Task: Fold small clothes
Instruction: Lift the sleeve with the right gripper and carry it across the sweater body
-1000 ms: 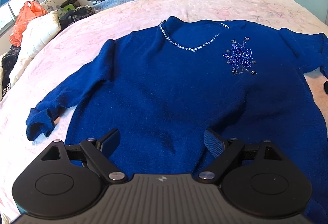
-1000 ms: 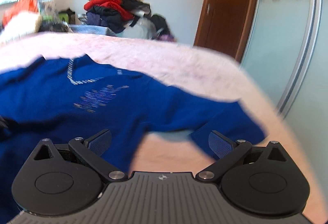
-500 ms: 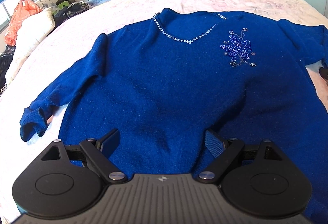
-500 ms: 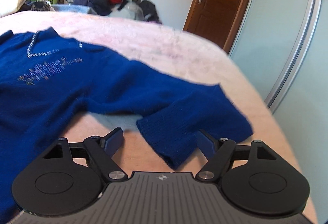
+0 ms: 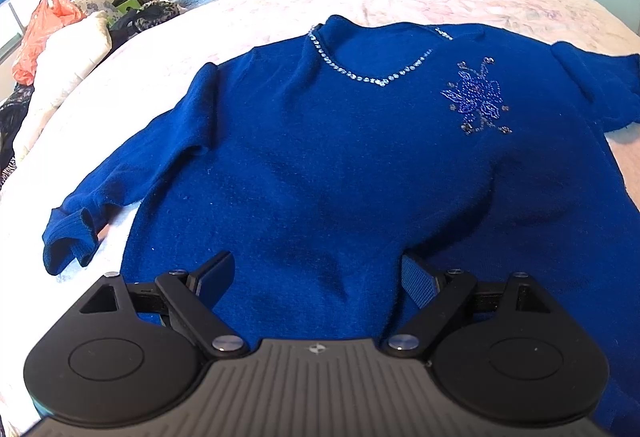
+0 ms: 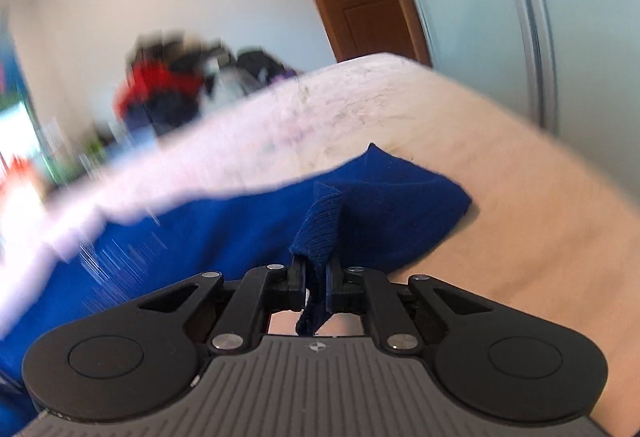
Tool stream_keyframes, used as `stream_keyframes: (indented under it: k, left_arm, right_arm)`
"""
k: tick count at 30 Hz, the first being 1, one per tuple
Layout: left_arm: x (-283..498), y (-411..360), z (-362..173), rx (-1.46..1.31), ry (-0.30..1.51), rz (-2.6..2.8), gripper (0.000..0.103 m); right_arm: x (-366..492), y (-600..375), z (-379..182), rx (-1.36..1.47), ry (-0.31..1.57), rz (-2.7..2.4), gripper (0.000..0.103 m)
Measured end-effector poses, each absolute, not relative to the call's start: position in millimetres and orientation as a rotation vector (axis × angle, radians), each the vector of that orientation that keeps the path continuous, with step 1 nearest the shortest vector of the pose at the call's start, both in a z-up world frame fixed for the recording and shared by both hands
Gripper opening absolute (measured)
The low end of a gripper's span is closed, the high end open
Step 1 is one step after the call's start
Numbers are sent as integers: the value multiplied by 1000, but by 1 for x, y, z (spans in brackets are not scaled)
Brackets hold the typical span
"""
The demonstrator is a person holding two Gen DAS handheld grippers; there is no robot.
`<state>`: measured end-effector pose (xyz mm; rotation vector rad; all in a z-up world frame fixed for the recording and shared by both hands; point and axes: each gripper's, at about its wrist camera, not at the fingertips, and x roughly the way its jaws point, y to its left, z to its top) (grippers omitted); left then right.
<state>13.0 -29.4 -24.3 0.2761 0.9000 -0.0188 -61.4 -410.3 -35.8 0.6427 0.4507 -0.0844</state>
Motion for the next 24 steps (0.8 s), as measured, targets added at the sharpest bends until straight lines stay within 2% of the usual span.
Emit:
stream_keyframes:
  k: [3, 7, 16, 24]
  left_arm:
    - [14, -25, -22, 269, 894, -7, 89]
    - [16, -19, -21, 254, 895, 8, 89]
    - [18, -17, -22, 252, 898, 11, 89]
    - [19, -13, -24, 248, 902, 14, 89]
  right_arm:
    - [-71, -449, -34, 904, 344, -29, 11]
    - [-89, -486, -27, 1071, 207, -53, 11]
    - [-139, -548, -23, 1202, -23, -244, 12]
    - [-149, -567, -32, 1232, -44, -292, 12]
